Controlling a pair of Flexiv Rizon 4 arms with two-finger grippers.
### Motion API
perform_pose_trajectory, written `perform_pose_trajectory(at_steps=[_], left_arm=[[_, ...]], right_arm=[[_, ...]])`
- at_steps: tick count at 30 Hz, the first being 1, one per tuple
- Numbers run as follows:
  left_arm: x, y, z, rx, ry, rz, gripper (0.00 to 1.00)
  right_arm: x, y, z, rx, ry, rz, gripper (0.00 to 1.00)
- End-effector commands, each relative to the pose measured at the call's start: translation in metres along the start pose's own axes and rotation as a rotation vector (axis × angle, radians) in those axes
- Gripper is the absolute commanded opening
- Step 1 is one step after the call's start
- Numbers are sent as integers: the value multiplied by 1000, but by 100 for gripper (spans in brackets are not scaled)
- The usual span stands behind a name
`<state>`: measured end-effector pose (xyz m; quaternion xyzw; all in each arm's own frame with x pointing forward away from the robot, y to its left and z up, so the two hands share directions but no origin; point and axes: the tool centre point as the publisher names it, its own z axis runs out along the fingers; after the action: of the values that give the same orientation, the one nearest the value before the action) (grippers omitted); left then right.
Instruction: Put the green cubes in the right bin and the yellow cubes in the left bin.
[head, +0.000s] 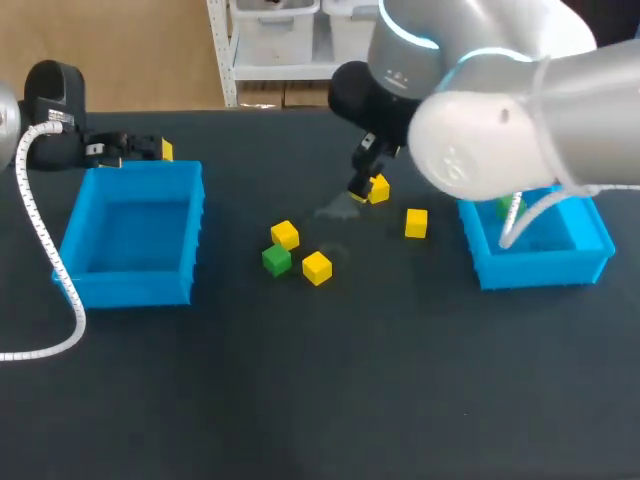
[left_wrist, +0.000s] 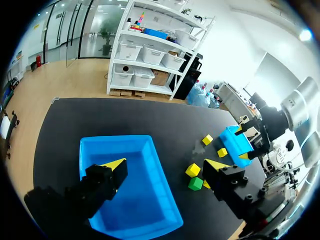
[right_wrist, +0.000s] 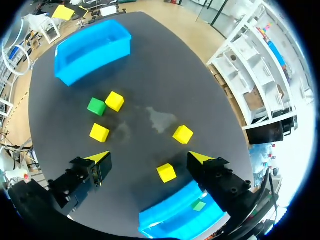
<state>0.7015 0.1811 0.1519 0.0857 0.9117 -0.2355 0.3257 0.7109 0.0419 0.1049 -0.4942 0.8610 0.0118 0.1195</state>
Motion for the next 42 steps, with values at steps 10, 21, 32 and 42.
perform_pose_trajectory(at_steps=[10,21,32,42], left_arm=[[1,2,0,7,-4,1,100],[1,2,0,7,-4,1,100],[1,2,0,7,-4,1,100],[1,2,0,7,-4,1,100]], right_arm=[[-36,32,18,-29,98,61,100],[-59,71,33,-64,109,142,100],[-67,101,47,-102,106,226,100],[-65,120,66,-92,136,209,100]])
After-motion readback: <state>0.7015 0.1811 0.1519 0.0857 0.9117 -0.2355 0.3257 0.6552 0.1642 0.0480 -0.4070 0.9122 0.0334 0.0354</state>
